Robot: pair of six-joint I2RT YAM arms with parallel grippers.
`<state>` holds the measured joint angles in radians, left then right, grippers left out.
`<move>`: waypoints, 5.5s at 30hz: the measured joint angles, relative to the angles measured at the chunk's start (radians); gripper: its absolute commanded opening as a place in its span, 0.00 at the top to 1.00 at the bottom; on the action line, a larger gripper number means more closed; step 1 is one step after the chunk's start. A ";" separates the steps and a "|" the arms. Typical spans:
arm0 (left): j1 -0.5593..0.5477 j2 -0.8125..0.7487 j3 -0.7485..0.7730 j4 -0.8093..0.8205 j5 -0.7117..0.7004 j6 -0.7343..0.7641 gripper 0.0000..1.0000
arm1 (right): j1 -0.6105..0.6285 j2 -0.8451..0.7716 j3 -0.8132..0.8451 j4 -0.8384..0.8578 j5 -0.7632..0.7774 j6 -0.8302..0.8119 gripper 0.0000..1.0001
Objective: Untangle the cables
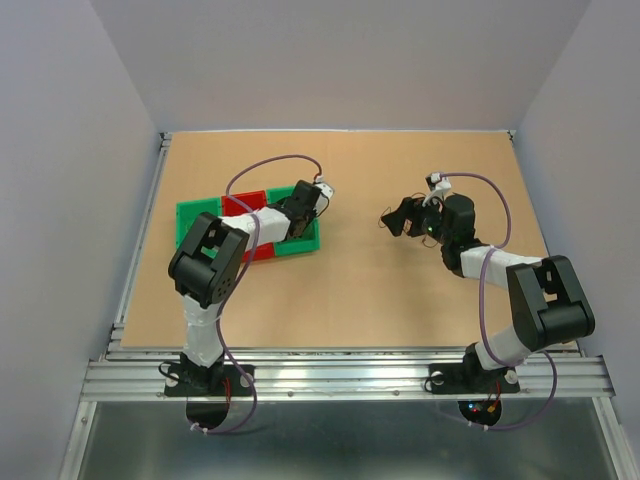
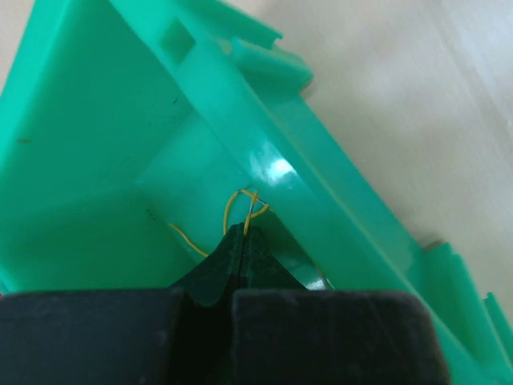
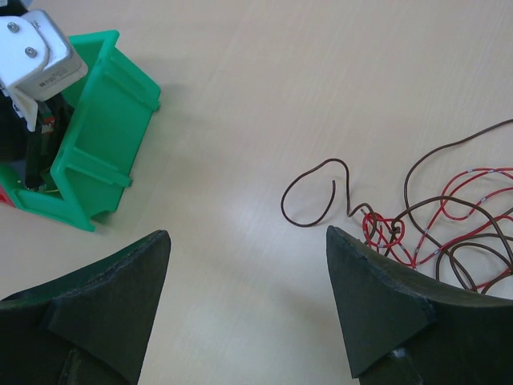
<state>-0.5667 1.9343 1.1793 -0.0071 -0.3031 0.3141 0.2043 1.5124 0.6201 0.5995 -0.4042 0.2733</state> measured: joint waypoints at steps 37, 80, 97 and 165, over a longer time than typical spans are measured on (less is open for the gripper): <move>0.064 -0.464 -0.274 0.213 0.201 -0.019 0.26 | 0.000 -0.053 0.000 -0.095 0.117 0.045 0.16; 0.031 -0.696 -0.444 0.521 0.548 -0.039 0.13 | 0.198 -0.303 0.053 -0.172 -0.024 0.070 0.99; 0.005 -0.774 -0.460 0.631 0.785 -0.211 0.04 | 0.199 -0.426 -0.015 -0.190 -0.041 0.055 0.99; -0.068 -0.672 -0.291 0.450 0.847 -0.135 1.00 | 0.224 -0.018 0.019 0.006 -0.287 -0.086 0.79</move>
<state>-0.6342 1.2625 0.8883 0.4427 0.5442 0.1787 0.4282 1.4948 0.6388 0.6052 -0.6914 0.1871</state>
